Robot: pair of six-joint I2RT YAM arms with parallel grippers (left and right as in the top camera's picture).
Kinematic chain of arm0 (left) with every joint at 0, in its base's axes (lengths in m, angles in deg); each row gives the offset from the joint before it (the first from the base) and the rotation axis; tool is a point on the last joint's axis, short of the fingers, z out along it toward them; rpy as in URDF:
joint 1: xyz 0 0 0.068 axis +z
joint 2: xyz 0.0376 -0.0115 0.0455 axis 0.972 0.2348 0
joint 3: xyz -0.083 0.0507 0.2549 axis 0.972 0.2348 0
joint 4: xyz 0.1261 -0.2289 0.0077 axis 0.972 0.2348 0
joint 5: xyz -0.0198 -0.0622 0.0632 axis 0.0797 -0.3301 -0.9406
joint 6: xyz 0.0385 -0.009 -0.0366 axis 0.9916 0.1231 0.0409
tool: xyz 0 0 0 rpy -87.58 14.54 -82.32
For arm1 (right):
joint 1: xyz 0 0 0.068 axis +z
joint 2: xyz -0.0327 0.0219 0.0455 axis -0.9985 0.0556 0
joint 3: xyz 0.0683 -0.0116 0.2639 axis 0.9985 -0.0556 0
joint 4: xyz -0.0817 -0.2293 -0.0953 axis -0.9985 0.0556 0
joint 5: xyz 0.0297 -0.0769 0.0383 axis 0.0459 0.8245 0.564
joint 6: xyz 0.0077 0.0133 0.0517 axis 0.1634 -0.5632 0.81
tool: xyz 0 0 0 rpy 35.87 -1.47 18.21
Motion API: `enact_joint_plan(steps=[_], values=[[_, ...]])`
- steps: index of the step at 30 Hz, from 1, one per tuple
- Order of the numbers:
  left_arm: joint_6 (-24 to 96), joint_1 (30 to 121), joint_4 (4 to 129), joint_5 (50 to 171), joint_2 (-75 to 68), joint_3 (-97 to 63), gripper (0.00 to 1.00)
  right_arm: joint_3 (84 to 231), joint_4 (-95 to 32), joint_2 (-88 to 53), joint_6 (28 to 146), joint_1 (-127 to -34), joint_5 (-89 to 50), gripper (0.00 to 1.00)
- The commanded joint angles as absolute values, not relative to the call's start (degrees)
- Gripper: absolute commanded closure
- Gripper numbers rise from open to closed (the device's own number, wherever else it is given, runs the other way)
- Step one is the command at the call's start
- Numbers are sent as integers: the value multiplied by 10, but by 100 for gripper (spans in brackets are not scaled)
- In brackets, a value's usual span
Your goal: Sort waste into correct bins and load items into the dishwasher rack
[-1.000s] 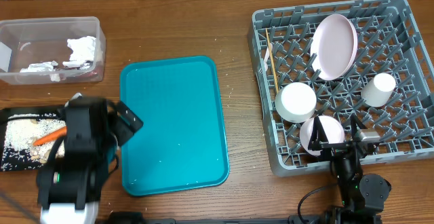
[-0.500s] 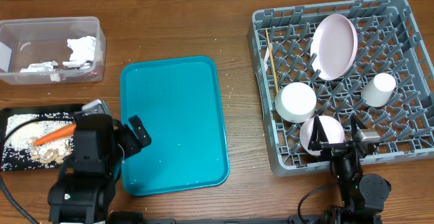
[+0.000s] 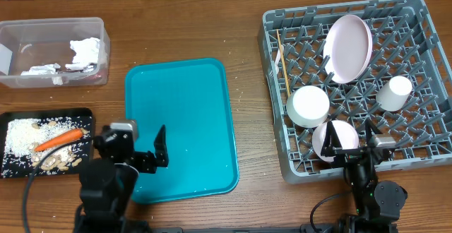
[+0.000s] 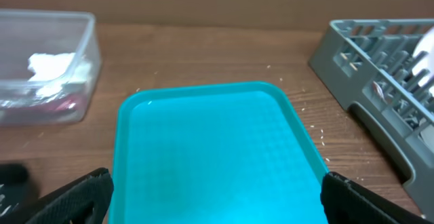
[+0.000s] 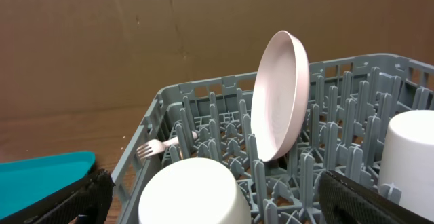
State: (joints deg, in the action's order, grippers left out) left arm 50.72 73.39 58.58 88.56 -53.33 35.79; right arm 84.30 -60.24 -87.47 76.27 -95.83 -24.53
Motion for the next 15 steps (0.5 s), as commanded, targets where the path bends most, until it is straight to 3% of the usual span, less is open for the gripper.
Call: enact_joint_plan(steps=[1, 15], values=[[568, 728, 536, 926, -571, 432, 0, 837, -606, -882, 761, -962, -248, 0], [556, 729, 299, 920, -705, 614, 0, 837, -606, -882, 761, -962, -248, 0]])
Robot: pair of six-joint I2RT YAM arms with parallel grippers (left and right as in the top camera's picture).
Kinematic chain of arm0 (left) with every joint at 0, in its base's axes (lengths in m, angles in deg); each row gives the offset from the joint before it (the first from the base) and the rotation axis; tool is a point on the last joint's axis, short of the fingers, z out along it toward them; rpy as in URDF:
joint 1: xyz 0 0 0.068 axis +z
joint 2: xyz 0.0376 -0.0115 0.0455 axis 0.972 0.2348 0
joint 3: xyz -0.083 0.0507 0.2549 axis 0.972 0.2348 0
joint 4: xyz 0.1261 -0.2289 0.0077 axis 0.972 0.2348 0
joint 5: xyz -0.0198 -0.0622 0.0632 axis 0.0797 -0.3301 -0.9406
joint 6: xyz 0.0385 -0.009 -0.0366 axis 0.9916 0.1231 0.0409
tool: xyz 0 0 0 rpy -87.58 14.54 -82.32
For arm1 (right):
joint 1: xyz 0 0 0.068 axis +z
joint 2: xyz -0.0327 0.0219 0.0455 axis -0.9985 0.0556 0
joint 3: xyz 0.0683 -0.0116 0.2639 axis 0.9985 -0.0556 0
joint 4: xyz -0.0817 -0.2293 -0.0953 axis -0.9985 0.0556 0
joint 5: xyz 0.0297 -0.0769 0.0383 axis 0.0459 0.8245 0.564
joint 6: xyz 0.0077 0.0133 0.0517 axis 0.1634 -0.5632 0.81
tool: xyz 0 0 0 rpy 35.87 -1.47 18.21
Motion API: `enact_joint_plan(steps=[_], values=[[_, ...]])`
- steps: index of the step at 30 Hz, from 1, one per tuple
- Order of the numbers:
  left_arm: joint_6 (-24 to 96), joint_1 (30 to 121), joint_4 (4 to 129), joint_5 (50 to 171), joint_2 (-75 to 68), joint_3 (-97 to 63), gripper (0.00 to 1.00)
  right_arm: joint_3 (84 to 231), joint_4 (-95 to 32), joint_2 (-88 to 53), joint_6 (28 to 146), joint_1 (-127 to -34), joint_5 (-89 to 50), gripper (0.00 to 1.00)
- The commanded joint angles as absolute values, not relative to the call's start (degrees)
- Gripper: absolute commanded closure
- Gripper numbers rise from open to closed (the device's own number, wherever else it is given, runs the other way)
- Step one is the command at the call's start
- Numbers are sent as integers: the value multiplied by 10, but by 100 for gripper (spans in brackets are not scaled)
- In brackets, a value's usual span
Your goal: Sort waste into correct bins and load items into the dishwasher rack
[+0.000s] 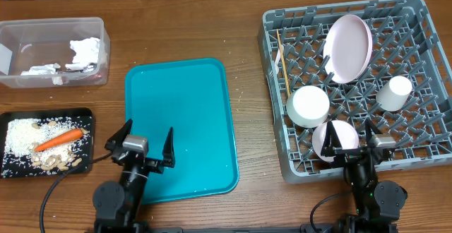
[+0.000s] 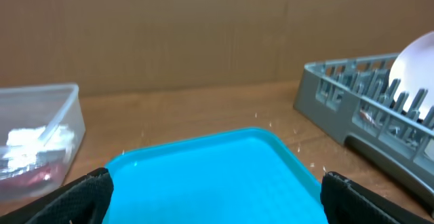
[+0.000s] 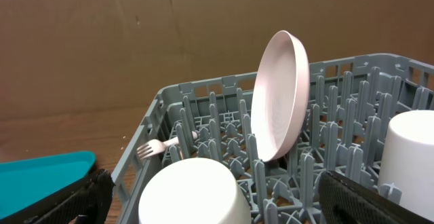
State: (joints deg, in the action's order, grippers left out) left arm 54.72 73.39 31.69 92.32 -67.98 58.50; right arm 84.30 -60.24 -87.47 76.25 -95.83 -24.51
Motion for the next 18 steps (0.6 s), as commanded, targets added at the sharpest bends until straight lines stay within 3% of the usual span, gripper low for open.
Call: enact_joint_plan(steps=[1, 18], values=[[554, 729, 291, 914, -714, 623, 0, 837, -606, -882, 761, -962, -248, 0], [553, 753, 362, 848, -747, 626, 0, 837, -606, -882, 761, -962, -248, 0]])
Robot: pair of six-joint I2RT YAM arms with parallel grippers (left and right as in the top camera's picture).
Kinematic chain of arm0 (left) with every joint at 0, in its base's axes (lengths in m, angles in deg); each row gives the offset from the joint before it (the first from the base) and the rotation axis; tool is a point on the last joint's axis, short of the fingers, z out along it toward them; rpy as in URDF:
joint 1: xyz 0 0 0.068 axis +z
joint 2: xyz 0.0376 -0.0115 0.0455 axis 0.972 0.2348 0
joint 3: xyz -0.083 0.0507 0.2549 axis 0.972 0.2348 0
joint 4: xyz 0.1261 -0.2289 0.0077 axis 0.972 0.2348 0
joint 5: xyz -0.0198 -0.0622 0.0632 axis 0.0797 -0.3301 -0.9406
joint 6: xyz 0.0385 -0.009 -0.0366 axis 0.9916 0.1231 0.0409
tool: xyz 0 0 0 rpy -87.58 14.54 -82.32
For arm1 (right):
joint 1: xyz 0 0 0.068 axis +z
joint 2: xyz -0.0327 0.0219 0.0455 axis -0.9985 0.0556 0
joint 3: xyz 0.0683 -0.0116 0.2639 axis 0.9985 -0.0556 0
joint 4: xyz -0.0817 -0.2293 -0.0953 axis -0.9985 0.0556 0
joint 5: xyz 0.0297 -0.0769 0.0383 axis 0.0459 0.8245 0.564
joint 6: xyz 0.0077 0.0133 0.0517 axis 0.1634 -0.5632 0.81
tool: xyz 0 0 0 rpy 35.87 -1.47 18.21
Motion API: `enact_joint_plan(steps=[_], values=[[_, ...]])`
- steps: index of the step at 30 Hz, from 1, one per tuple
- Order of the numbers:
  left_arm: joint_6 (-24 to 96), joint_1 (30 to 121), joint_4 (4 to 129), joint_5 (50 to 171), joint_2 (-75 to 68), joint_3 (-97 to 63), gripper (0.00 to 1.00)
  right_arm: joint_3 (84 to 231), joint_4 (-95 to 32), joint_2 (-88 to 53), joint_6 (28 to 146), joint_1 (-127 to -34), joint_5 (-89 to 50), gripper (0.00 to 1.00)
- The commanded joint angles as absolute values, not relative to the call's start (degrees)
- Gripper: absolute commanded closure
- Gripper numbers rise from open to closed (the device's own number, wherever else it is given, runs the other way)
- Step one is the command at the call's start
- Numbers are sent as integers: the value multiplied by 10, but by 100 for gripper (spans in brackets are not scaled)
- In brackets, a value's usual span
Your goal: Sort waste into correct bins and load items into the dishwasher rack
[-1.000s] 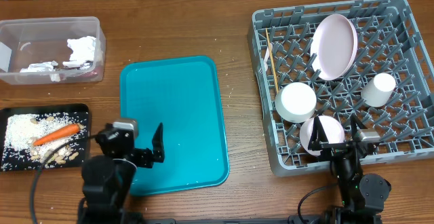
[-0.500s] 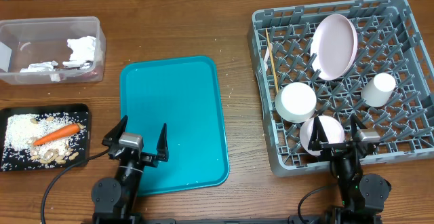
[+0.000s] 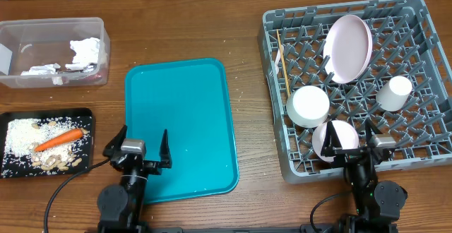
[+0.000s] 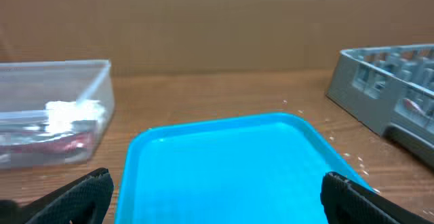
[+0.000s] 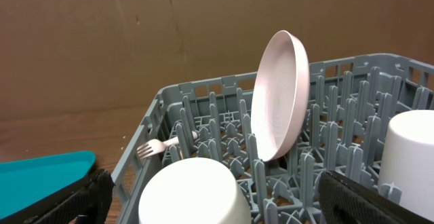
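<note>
The grey dishwasher rack [image 3: 417, 21] holds a pink plate [image 3: 347, 47] on edge, a white bowl [image 3: 308, 106], a white cup [image 3: 393, 93], a pink bowl [image 3: 335, 140] and a wooden fork [image 3: 283, 63]. The teal tray [image 3: 180, 120] lies bare. My left gripper [image 3: 138, 154] stands open at the tray's near edge, its fingers [image 4: 78, 195] wide apart with nothing between. My right gripper [image 3: 360, 142] stands open at the rack's near edge; in its wrist view the white bowl [image 5: 193, 190] and the pink plate [image 5: 279, 95] lie ahead of it.
A clear plastic bin [image 3: 53, 51] with crumpled paper and wrappers stands at the far left. Nearer, a black tray [image 3: 7, 120] holds rice, nuts and a carrot [image 3: 58, 139]. Rice grains are scattered on the wood between the teal tray and the rack.
My left gripper has turned a little to the left over the tray's near edge; its view now takes in more of the clear bin and less of the rack. The right arm is unchanged.
My left gripper first stood open, turned sideways at the tray's near left corner by the black tray. Then it pointed along the tray from its near edge, still open. Now it has settled there, aimed slightly further left. The right gripper stayed open at the rack throughout.
</note>
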State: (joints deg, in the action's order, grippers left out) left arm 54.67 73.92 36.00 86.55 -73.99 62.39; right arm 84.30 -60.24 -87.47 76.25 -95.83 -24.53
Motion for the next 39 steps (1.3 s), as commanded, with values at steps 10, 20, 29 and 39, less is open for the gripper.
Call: enact_joint_plan(steps=[10, 20, 29, 39], values=[[553, 779, 362, 846, -747, 626, 0, 837, -606, -882, 761, -962, -248, 0], [553, 779, 362, 846, -747, 626, 0, 837, -606, -882, 761, -962, -248, 0], [553, 779, 362, 846, -747, 626, 0, 837, -606, -882, 761, -962, -248, 0], [553, 779, 362, 846, -747, 626, 0, 837, -606, -882, 761, -962, -248, 0]])
